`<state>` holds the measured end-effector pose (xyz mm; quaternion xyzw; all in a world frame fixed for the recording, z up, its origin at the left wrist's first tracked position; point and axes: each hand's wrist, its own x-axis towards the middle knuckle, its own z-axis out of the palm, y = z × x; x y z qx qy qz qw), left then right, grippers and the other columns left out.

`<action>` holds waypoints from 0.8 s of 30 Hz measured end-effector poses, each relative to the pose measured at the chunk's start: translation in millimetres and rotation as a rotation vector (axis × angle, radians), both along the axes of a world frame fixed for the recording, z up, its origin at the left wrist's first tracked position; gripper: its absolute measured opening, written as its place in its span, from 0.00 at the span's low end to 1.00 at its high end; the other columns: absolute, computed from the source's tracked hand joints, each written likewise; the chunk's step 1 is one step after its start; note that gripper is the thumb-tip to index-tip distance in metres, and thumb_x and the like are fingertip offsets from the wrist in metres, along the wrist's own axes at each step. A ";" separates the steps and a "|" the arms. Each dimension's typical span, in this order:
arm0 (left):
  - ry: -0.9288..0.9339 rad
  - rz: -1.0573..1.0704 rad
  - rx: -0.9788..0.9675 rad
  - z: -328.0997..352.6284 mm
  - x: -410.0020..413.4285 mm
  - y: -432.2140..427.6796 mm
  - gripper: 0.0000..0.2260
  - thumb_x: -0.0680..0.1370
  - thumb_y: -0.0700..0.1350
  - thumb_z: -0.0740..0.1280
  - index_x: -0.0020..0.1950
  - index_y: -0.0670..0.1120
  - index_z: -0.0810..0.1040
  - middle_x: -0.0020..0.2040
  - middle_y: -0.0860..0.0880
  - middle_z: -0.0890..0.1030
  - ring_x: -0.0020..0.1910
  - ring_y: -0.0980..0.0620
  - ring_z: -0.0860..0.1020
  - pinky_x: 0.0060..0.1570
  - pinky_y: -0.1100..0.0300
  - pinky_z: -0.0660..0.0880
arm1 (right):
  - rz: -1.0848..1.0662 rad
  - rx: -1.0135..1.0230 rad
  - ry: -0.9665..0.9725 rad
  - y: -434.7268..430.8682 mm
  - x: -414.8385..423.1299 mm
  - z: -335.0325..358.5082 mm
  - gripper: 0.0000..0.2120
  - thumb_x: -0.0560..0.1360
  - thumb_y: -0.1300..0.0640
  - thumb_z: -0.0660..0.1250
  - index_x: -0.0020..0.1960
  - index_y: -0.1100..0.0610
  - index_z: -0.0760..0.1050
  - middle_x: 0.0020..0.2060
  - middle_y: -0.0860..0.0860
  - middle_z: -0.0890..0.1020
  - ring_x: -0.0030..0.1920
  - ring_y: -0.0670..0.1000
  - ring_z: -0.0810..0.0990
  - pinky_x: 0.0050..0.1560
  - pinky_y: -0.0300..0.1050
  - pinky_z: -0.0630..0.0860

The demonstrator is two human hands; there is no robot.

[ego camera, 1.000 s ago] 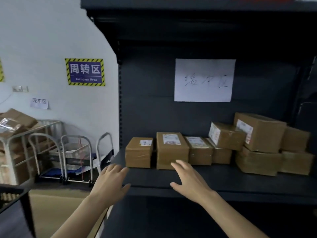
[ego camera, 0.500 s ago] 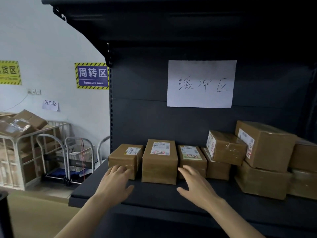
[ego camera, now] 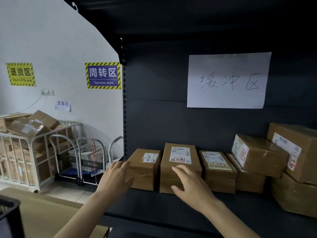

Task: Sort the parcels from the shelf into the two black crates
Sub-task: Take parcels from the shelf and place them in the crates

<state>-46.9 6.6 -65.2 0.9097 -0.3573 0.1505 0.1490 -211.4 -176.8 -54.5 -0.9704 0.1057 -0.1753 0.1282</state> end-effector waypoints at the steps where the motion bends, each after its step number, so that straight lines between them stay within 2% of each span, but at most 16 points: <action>1: 0.018 0.008 -0.015 -1.5 6.1 0.1 0.28 0.76 0.56 0.62 0.74 0.49 0.60 0.70 0.51 0.68 0.70 0.50 0.63 0.66 0.58 0.63 | 0.016 -0.001 -0.007 5.2 8.2 -0.3 0.28 0.78 0.49 0.60 0.75 0.51 0.55 0.73 0.45 0.59 0.72 0.45 0.59 0.70 0.41 0.62; 5: 0.067 0.037 -0.085 -5.9 18.7 -8.4 0.31 0.74 0.59 0.63 0.73 0.49 0.59 0.71 0.49 0.65 0.72 0.48 0.60 0.67 0.55 0.62 | 0.055 -0.003 -0.019 23.8 35.3 -6.0 0.28 0.78 0.49 0.60 0.75 0.51 0.56 0.72 0.45 0.60 0.71 0.46 0.60 0.70 0.42 0.62; 12: 0.055 0.054 -0.022 -8.6 14.6 -57.8 0.37 0.70 0.69 0.56 0.72 0.50 0.57 0.76 0.41 0.52 0.76 0.41 0.49 0.73 0.49 0.50 | 0.037 -0.038 -0.040 22.7 31.2 -14.0 0.24 0.78 0.49 0.59 0.73 0.50 0.60 0.67 0.43 0.64 0.67 0.42 0.63 0.66 0.35 0.63; 19: 0.202 0.206 0.081 -4.4 19.3 -82.7 0.48 0.61 0.79 0.55 0.71 0.49 0.61 0.76 0.38 0.50 0.74 0.37 0.50 0.69 0.37 0.52 | 0.020 -0.020 -0.006 16.4 20.4 -21.7 0.23 0.79 0.49 0.58 0.72 0.49 0.61 0.66 0.43 0.64 0.66 0.42 0.64 0.66 0.35 0.64; 24: 0.183 0.224 0.126 3.6 18.3 -90.1 0.47 0.63 0.77 0.55 0.71 0.45 0.60 0.76 0.36 0.52 0.74 0.36 0.53 0.67 0.33 0.52 | 0.047 0.010 -0.026 19.7 26.9 -22.5 0.22 0.78 0.50 0.59 0.72 0.49 0.63 0.64 0.42 0.65 0.64 0.41 0.65 0.63 0.34 0.65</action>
